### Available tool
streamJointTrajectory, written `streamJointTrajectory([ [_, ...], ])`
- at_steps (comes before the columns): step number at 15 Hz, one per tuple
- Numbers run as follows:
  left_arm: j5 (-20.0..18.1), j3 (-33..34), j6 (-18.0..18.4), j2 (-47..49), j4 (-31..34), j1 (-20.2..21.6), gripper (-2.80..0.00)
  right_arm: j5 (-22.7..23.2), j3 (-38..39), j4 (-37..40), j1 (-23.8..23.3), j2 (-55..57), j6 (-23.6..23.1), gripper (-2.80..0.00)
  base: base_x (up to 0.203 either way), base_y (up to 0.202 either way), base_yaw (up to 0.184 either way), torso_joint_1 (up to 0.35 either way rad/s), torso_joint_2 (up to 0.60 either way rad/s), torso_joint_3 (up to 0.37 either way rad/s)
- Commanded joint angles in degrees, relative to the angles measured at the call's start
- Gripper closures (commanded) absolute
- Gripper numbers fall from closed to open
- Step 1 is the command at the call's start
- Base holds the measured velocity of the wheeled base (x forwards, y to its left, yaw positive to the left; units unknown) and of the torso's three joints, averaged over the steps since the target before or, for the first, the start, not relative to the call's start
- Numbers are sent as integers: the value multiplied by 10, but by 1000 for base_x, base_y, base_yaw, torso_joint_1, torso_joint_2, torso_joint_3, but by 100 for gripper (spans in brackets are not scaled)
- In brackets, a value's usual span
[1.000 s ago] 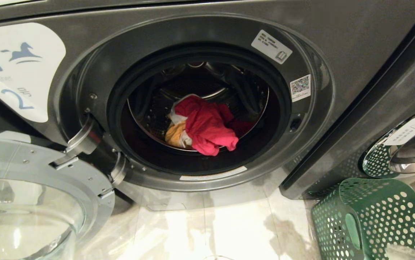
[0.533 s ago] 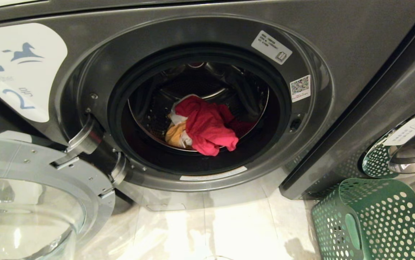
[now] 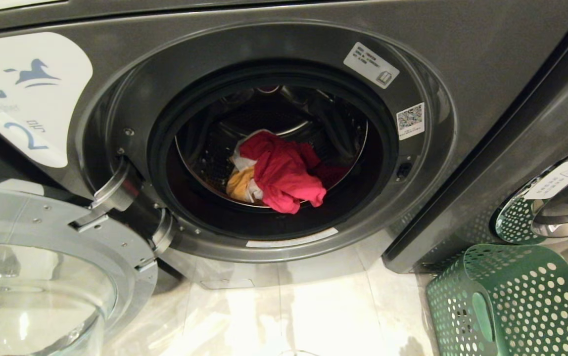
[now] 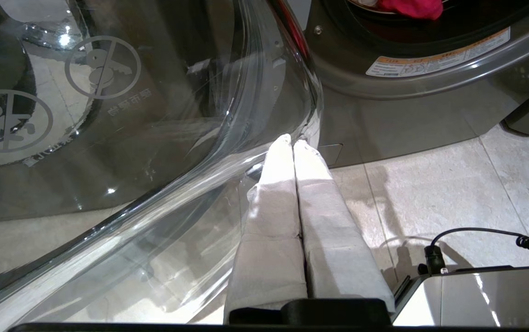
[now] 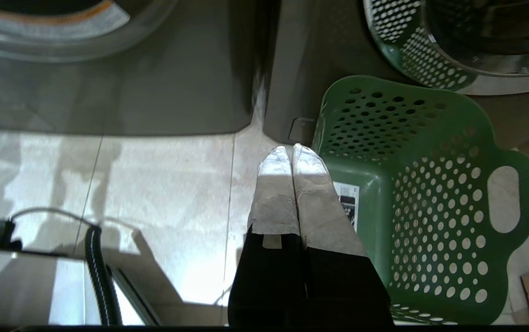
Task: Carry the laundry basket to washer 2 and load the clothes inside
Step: Close the washing machine door with the left hand
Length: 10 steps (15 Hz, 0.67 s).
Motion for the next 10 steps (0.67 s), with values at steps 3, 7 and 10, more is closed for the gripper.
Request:
streamJointTrajectory([
  [3,0,0,1,1,0,0,0,-7,0,2,-3,-28,11,0,0,0,0,0,0,0],
  [7,0,0,0,1,0,0,0,-19,-1,1,-3,-28,68,0,0,0,0,0,0,0],
  [10,0,0,0,1,0,0,0,-18,-1,1,-3,-27,36,0,0,0,0,0,0,0],
])
